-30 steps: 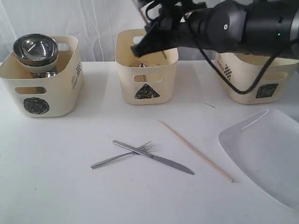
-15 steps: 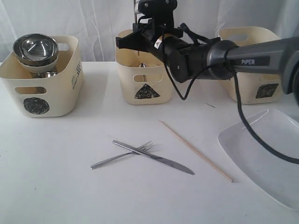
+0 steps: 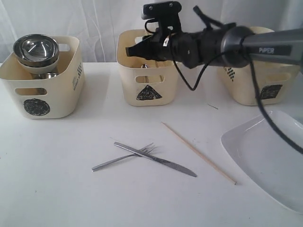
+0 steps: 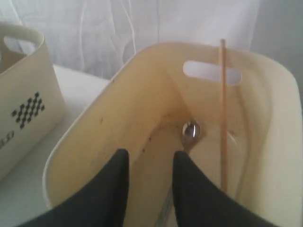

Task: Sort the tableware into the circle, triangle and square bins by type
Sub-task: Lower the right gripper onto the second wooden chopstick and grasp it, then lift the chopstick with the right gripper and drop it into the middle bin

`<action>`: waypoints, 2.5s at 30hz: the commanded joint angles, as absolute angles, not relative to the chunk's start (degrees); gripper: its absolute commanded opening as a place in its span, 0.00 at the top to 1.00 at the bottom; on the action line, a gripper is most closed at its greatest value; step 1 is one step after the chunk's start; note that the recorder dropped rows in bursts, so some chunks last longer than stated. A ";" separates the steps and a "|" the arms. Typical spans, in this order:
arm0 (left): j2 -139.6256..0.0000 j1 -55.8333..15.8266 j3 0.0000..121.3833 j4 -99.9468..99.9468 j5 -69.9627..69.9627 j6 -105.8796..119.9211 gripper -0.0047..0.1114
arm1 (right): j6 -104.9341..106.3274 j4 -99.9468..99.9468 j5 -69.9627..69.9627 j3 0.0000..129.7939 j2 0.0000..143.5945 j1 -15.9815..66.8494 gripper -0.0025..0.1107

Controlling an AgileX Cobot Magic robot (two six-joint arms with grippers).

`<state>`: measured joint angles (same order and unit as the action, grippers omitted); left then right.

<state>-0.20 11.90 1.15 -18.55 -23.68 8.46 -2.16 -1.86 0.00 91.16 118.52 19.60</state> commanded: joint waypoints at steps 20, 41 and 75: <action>0.00 11.88 0.65 -18.65 -24.45 8.03 0.96 | 22.92 -2.77 -59.64 87.31 121.58 19.33 0.56; 0.00 11.88 0.65 -18.65 -24.45 8.03 0.96 | 23.87 -6.56 -65.84 92.87 116.28 19.33 0.98; 0.00 11.88 0.65 -18.65 -24.45 8.03 0.96 | 29.83 -20.78 6.33 90.39 108.95 20.61 0.98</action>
